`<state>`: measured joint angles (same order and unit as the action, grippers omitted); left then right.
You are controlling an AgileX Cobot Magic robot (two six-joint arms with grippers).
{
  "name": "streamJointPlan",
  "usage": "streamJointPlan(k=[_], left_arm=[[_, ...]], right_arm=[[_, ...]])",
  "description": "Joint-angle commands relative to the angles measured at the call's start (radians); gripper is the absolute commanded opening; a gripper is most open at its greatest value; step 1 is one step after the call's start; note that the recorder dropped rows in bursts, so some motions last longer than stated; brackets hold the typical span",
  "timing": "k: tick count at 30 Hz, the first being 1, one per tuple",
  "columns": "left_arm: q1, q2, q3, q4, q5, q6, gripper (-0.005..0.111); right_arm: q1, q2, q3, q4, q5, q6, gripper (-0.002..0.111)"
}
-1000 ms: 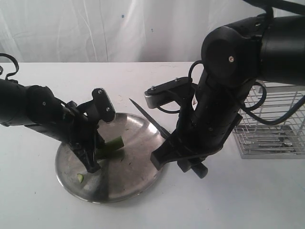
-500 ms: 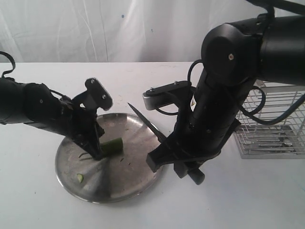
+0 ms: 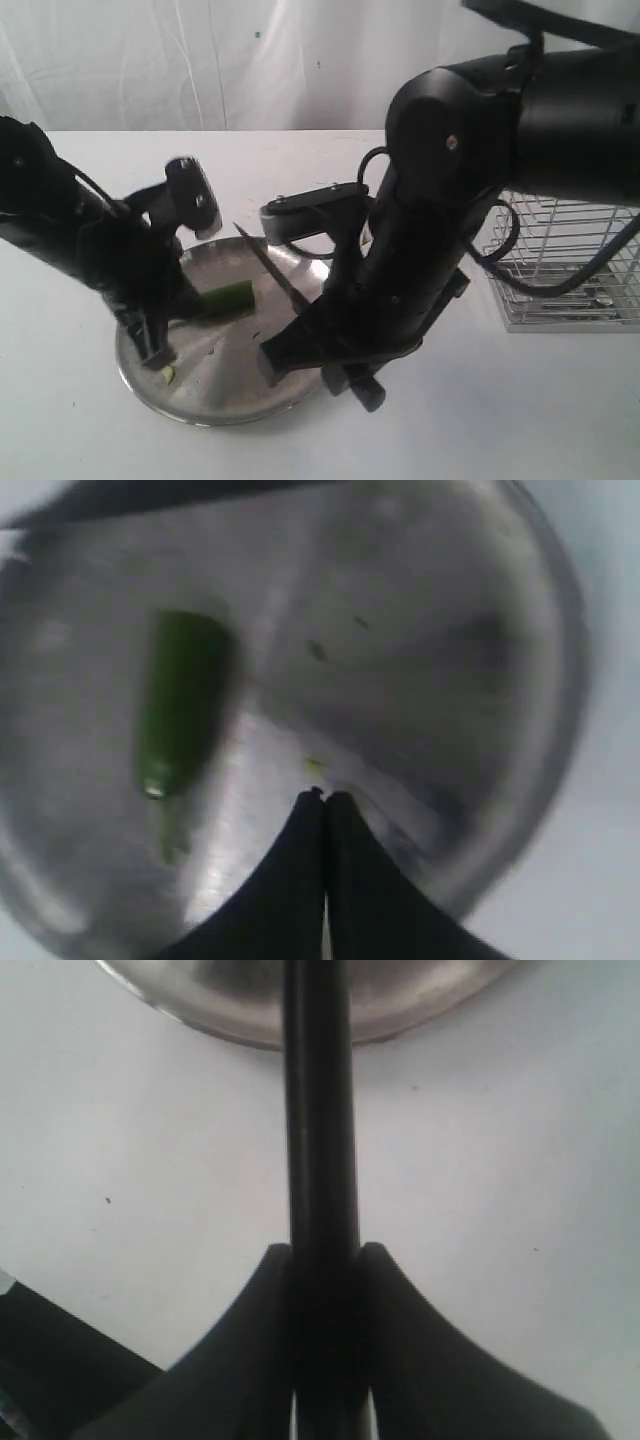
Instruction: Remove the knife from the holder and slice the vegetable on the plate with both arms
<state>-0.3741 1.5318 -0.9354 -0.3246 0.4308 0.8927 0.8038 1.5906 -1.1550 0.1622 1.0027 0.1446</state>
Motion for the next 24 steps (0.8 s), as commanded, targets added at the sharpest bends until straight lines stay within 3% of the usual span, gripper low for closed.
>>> streamJointPlan(k=[1, 5, 11, 16, 20, 24], left_arm=[[0.002, -0.008, 0.005, -0.020, 0.094, 0.113, 0.000], [0.004, 0.000, 0.005, -0.074, -0.116, 0.015, 0.000], [0.004, 0.086, 0.002, -0.189, -0.305, 0.056, 0.000], [0.006, 0.151, -0.064, -0.293, -0.310, 0.061, 0.000], [0.036, 0.148, -0.137, -0.432, -0.289, -0.173, 0.000], [0.084, 0.157, -0.187, -0.354, -0.169, -0.232, 0.000]], right_arm=[[0.042, 0.068, -0.006, -0.025, -0.057, 0.128, 0.000], [0.044, 0.125, -0.006, 0.014, -0.089, 0.130, 0.000], [0.044, 0.169, -0.010, 0.014, -0.152, 0.130, 0.000], [0.044, 0.207, -0.012, 0.014, -0.173, 0.130, 0.000], [0.042, 0.238, -0.034, 0.012, -0.171, 0.130, 0.000], [0.042, 0.243, -0.058, 0.010, -0.176, 0.128, 0.000]])
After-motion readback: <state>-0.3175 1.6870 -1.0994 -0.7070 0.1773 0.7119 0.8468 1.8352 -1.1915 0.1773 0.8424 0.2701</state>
